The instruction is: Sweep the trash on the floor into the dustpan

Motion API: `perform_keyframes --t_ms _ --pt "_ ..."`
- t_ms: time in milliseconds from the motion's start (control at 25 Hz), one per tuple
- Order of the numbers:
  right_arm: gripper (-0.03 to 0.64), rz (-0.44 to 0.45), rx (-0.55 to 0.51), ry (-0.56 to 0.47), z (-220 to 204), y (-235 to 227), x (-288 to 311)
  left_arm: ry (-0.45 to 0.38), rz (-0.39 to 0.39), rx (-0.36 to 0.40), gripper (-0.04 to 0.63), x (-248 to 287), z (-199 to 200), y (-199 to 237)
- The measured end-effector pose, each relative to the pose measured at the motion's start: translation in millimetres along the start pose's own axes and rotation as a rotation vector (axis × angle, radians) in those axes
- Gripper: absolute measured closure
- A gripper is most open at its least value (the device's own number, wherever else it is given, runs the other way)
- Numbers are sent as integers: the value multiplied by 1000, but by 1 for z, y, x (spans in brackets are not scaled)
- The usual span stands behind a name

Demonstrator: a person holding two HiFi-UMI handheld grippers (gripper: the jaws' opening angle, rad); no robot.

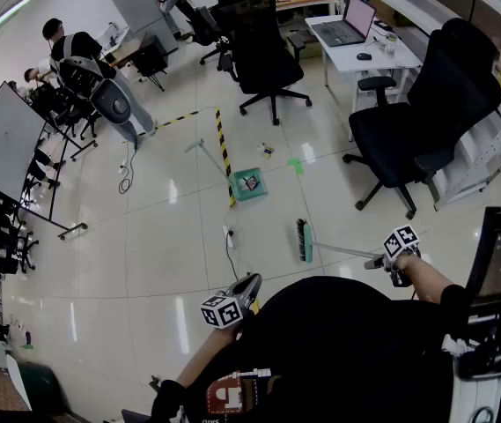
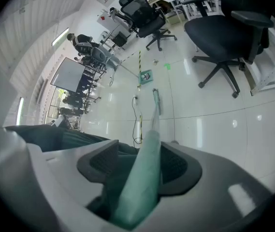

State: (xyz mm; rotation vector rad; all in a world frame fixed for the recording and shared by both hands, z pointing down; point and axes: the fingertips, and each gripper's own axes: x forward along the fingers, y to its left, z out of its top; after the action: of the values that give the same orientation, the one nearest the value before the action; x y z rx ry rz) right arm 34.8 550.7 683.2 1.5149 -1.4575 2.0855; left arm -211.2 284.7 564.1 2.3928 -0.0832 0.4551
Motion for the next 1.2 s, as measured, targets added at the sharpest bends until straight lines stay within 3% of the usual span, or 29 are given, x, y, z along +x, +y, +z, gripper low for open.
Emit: perform_keyframes --t_ms 440,680,920,1040,1200 --pt "364 21 -30 -2 23 -50 -37 -10 15 8 597 60 -3 -34" --pt "364 21 -21 1 51 -56 -33 -42 41 -22 597 69 16 -13" --pt "364 -8 -20 29 108 -31 -7 -73 38 -63 597 77 54 54" --pt "364 -28 -10 30 155 -9 19 -81 12 -78 597 87 85 115" --pt "365 -77 16 21 234 29 39 -66 -44 -96 597 108 156 203"
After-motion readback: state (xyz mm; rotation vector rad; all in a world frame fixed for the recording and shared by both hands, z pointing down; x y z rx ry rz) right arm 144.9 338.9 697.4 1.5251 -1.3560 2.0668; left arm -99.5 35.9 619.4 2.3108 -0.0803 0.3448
